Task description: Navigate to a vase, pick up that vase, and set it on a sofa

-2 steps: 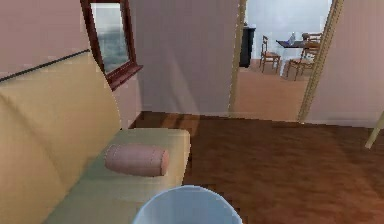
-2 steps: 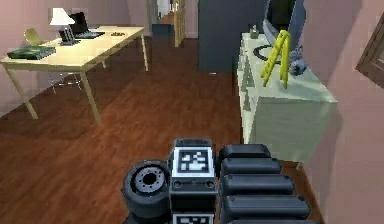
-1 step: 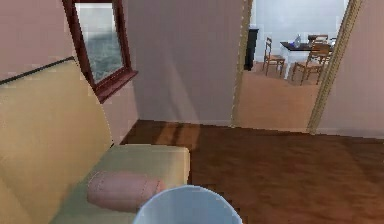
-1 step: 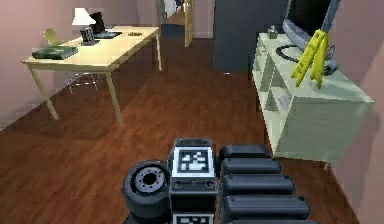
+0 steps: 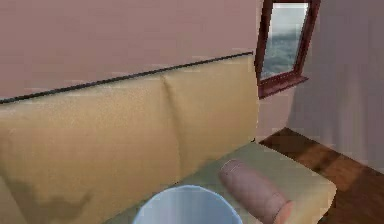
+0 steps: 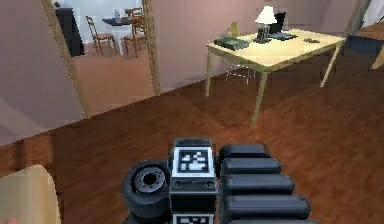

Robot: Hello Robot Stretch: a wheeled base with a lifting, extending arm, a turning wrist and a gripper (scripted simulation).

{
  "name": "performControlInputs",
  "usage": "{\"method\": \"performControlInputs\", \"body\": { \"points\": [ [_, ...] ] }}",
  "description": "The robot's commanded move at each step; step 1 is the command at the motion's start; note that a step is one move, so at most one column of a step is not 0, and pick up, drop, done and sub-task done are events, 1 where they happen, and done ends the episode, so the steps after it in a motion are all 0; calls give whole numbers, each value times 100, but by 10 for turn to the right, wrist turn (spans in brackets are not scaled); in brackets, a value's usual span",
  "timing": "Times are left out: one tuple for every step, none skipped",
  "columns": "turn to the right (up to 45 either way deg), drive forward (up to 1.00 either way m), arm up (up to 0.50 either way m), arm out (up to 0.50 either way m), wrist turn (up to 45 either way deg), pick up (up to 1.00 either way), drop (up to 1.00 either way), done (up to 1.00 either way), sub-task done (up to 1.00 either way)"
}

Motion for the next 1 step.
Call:
{"method": "performControlInputs", "body": {
  "points": [
    [-450, 0, 0, 0, 0, 0, 0, 0, 0]
  ]
}}
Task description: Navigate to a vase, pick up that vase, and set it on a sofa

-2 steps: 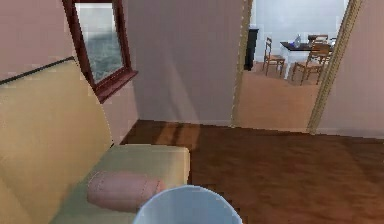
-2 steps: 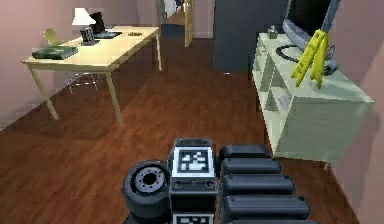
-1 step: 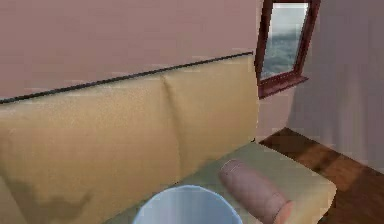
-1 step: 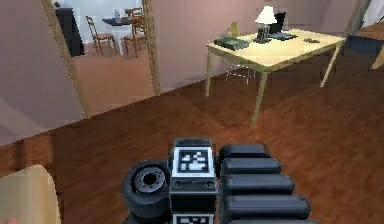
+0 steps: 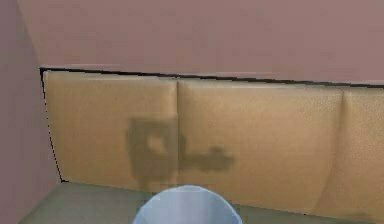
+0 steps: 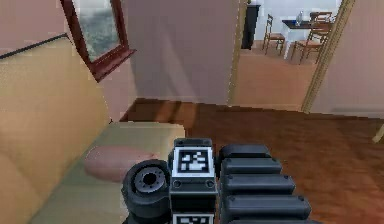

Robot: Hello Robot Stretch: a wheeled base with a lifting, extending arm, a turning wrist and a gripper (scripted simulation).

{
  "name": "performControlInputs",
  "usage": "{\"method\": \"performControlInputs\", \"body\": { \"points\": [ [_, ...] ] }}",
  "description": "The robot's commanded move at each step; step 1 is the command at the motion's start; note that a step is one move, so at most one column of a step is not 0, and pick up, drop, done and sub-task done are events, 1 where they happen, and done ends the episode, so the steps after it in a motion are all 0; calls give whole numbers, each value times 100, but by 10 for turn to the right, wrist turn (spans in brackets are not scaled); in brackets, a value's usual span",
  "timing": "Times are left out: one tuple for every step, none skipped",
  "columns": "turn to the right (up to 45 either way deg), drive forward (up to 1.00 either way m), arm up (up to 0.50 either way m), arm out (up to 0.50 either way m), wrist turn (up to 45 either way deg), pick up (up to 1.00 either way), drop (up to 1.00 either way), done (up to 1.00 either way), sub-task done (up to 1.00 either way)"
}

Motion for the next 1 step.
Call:
{"method": "performControlInputs", "body": {
  "points": [
    [-390, 0, 0, 0, 0, 0, 0, 0, 0]
  ]
}}
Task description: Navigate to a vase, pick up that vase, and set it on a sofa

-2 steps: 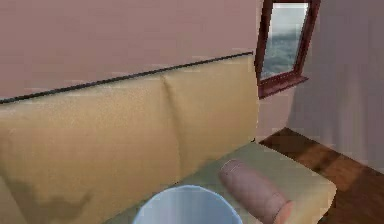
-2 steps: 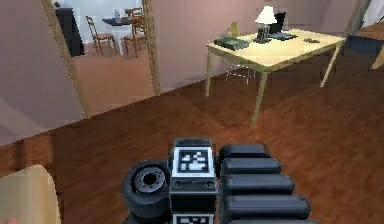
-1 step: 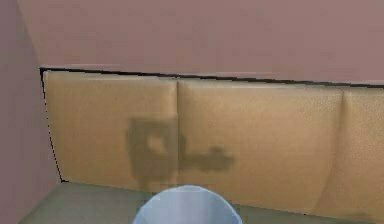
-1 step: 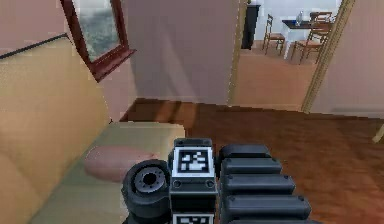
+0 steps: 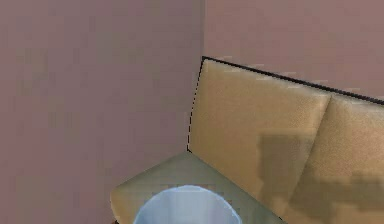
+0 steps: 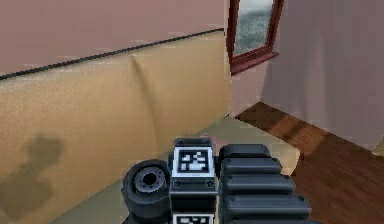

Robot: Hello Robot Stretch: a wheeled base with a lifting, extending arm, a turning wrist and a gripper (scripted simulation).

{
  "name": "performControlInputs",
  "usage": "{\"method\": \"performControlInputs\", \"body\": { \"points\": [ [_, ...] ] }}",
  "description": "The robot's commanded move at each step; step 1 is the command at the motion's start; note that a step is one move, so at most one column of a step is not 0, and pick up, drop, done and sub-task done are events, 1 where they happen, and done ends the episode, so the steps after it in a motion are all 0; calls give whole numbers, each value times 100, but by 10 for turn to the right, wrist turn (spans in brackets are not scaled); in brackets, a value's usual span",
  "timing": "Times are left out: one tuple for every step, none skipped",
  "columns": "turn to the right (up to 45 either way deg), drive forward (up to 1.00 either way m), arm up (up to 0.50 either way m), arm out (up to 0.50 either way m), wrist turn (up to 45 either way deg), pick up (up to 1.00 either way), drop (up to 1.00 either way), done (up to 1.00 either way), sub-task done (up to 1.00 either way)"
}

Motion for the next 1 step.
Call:
{"method": "performControlInputs", "body": {
  "points": [
    [0, 0, 0, 26, 0, 0, 0, 0, 0]
  ]
}}
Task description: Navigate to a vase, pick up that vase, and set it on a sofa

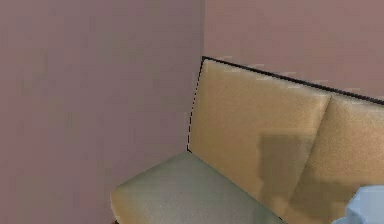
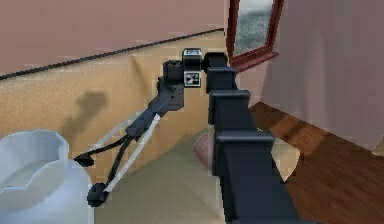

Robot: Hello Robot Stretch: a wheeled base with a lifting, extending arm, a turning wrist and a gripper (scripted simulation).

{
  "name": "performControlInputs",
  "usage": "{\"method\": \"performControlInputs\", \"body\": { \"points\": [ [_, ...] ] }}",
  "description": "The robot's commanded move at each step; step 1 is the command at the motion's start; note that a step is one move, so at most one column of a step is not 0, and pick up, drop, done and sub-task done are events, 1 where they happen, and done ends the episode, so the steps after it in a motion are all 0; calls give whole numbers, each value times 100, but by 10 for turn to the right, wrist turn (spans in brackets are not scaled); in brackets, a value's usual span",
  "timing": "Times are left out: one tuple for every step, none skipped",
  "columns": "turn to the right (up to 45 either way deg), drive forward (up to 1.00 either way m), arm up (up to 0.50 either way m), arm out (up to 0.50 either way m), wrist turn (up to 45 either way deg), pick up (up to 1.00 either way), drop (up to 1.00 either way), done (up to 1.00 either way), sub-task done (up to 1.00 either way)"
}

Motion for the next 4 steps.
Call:
{"method": "performControlInputs", "body": {
  "points": [
    [0, 0, 0, 0, 450, 0, 0, 0, 0],
    [0, 0, 0, 0, 330, 0, 0, 0, 0],
    [0, 0, -40, 0, 0, 0, 0, 0, 0],
    [0, 0, -32, 0, 0, 0, 0, 0, 0]
  ]
}}
